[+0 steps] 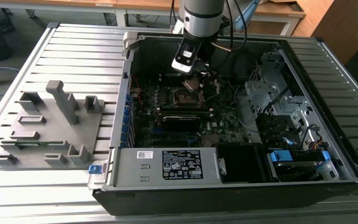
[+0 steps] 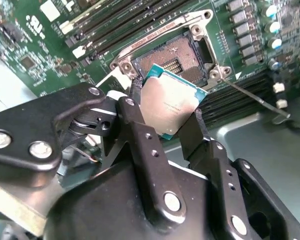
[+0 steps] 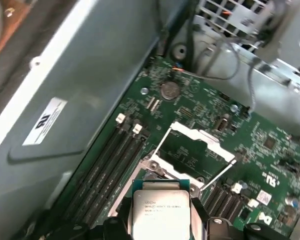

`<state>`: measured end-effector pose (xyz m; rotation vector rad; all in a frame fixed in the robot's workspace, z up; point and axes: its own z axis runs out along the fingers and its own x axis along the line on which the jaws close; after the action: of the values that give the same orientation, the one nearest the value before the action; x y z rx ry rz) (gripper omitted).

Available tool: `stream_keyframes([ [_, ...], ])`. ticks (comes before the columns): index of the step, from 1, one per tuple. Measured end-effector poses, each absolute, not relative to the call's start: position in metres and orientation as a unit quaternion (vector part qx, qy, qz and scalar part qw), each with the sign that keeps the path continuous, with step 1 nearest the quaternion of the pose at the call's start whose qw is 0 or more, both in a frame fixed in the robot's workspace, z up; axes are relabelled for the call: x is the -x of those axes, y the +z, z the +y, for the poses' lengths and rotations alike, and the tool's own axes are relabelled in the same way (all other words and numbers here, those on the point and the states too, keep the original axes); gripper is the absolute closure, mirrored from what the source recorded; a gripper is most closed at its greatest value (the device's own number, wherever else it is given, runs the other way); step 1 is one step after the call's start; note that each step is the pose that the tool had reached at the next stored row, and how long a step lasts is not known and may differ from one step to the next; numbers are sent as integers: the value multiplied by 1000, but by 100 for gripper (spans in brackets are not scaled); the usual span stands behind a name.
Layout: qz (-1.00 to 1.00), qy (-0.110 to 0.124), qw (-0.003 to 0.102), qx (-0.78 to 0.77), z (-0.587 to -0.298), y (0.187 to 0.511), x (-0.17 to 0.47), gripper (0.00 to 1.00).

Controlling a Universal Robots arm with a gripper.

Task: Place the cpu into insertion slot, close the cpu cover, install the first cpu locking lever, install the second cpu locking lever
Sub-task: 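Place the cpu into insertion slot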

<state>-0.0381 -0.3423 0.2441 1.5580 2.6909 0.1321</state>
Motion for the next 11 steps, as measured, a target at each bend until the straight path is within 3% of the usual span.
stream_keyframes([
  [11,810,41,19,-584,-342,242,38,46],
])
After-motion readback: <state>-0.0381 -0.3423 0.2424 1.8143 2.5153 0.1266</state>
